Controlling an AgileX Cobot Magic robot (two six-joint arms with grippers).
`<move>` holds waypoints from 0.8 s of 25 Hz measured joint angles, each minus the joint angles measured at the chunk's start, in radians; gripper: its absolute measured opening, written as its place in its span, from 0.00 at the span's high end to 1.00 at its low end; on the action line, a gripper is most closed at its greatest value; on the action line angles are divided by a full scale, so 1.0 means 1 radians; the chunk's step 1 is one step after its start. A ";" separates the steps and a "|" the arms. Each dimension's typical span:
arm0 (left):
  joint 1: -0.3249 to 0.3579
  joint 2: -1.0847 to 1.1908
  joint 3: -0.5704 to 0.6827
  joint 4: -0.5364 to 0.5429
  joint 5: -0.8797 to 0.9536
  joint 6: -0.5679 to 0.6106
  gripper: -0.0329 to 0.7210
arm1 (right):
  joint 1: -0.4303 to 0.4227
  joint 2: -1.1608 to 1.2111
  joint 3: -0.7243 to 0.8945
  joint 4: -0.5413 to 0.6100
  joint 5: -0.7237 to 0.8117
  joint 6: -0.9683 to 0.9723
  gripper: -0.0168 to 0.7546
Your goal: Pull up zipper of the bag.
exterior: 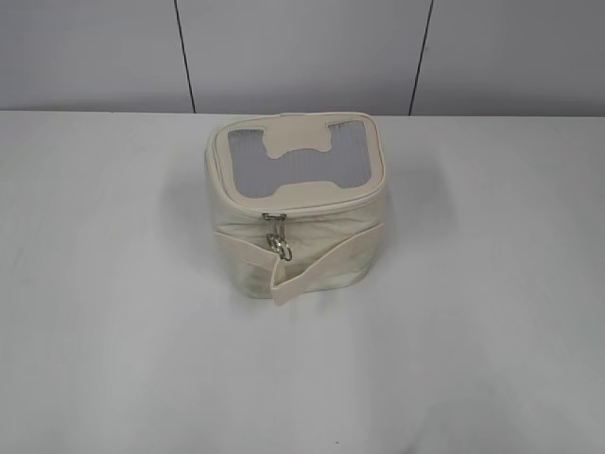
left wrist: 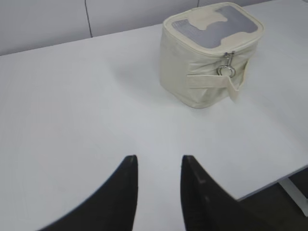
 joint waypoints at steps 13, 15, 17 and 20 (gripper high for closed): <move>0.000 0.000 0.005 -0.038 -0.007 0.041 0.64 | 0.000 -0.003 0.000 0.000 -0.001 0.000 0.50; 0.001 0.000 0.005 -0.038 -0.007 0.041 0.64 | 0.000 -0.004 0.000 0.000 -0.001 0.000 0.50; 0.039 0.000 0.005 -0.039 -0.007 0.041 0.64 | -0.022 -0.017 0.000 0.001 -0.001 0.000 0.50; 0.189 0.000 0.006 -0.042 -0.008 0.041 0.64 | -0.153 -0.027 0.000 0.002 -0.002 -0.001 0.50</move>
